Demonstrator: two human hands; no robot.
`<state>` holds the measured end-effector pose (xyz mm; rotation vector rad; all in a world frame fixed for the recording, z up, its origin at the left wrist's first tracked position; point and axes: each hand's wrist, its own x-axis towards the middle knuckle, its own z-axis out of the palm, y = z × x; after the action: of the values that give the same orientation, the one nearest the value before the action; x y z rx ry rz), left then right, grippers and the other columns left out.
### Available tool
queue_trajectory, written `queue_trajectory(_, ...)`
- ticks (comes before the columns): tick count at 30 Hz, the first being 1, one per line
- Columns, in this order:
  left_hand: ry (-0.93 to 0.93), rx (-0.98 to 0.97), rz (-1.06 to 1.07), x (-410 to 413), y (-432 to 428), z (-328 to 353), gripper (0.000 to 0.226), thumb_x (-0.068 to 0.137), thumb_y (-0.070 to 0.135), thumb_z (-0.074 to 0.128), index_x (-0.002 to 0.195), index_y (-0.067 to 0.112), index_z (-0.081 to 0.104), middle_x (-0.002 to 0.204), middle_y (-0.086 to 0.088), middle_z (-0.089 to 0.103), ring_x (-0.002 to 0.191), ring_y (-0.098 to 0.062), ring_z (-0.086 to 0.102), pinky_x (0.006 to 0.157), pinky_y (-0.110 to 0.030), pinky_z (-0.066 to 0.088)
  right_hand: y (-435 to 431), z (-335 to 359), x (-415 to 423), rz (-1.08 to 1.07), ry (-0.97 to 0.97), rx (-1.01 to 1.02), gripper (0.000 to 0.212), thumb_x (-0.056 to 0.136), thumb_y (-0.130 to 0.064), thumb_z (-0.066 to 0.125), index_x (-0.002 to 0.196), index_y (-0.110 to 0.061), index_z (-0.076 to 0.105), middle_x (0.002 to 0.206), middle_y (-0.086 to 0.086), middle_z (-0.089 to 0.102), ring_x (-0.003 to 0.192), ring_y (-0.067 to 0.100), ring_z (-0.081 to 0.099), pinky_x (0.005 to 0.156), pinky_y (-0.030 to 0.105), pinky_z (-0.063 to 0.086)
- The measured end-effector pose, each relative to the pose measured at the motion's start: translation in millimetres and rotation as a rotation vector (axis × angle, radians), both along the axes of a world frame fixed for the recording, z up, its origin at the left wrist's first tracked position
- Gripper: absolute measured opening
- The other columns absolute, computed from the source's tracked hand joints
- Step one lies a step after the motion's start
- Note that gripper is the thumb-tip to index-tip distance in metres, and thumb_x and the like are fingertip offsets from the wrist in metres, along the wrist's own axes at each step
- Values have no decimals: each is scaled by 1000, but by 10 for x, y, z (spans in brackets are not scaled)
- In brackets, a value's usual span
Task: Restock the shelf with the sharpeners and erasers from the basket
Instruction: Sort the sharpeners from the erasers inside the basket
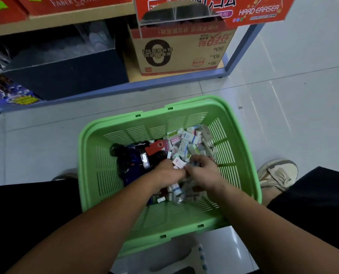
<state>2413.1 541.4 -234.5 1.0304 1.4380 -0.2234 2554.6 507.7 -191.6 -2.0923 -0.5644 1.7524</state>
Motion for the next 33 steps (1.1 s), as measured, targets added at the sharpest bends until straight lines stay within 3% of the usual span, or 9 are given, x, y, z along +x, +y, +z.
queue_trajectory(5,-83,12,81,137,257,282,46,85,44,72,122,21,56,129,-2,62,117,-25,60,97,-41,51,169,246,119,-20,-289,273,10,95,-25,71,99,-16,72,81,-3,75,70,20,72,65,36,62)
queue_trajectory(8,-192,36,211,235,416,395,47,77,49,73,120,30,68,109,1,77,104,-25,72,98,-52,56,270,415,178,35,-369,417,27,98,-28,62,123,-19,70,109,-6,75,100,18,70,87,32,57)
queue_trajectory(11,-337,22,291,271,504,529,47,79,54,73,118,28,73,124,-4,72,117,-25,65,110,-51,44,239,520,195,133,-448,525,41,99,-28,59,139,-22,61,134,-2,66,117,19,65,101,37,53)
queue_trajectory(15,-551,-102,474,232,535,635,35,96,32,55,123,10,62,125,-16,63,116,-31,59,112,-46,39,76,553,134,374,-769,661,22,96,-32,62,116,-24,67,118,-2,63,109,23,62,78,38,53)
queue_trajectory(19,-644,-53,538,63,510,687,27,99,2,51,123,5,61,118,-13,71,111,-25,68,99,-36,54,62,546,-14,672,-723,537,14,96,-44,61,97,-30,59,87,-9,64,77,18,61,65,30,47)
queue_trajectory(24,-13,256,-82,-373,171,306,18,94,0,65,104,12,73,105,-10,73,91,-21,70,87,-39,62,61,243,-64,876,-299,281,27,99,-28,70,125,-27,67,121,-4,73,97,10,68,85,26,57)
queue_trajectory(27,165,198,-565,-569,-117,64,34,87,20,78,120,24,71,120,-2,68,105,-22,66,95,-44,58,24,103,-87,1076,-292,168,40,96,-34,73,134,-30,63,130,-6,68,107,14,65,101,34,54)
queue_trajectory(30,244,236,-705,-583,-226,-24,53,81,32,83,130,35,61,118,2,66,103,-24,65,86,-40,57,13,49,-152,1327,-435,214,35,96,-45,68,129,-34,65,119,-5,70,108,19,65,99,38,55)
queue_trajectory(33,222,252,-668,-578,-164,-31,25,87,21,76,105,31,63,94,2,63,90,-23,64,70,-35,52,57,6,-268,1377,-368,256,40,94,-42,67,133,-38,64,120,-5,71,110,21,67,94,37,57)
